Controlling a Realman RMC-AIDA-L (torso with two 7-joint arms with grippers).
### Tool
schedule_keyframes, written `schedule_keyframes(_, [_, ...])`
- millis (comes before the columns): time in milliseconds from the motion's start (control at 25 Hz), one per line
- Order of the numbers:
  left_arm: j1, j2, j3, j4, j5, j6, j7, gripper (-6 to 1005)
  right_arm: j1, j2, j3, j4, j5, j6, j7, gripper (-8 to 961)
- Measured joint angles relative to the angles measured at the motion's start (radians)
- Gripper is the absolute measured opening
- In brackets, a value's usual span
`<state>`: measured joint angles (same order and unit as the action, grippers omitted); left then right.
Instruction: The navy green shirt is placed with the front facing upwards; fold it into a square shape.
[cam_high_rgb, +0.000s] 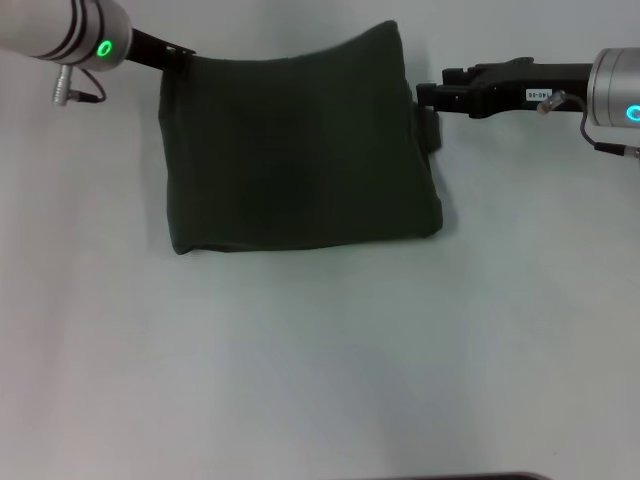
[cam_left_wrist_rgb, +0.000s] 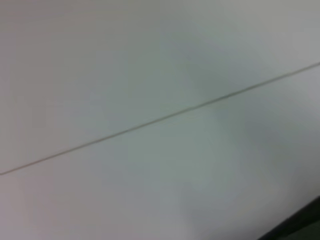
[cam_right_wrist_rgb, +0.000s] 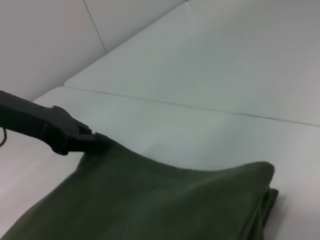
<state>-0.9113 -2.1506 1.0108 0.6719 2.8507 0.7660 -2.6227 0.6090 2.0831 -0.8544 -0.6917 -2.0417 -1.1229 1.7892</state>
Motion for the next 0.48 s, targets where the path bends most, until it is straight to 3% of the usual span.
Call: schedule_keyframes(480, [0.027,-0.006,0.002,0.031,0.004,-0.034,-0.014,109,0.004,0.000,0.000,0.001,0.000,0.002,-0.002,526])
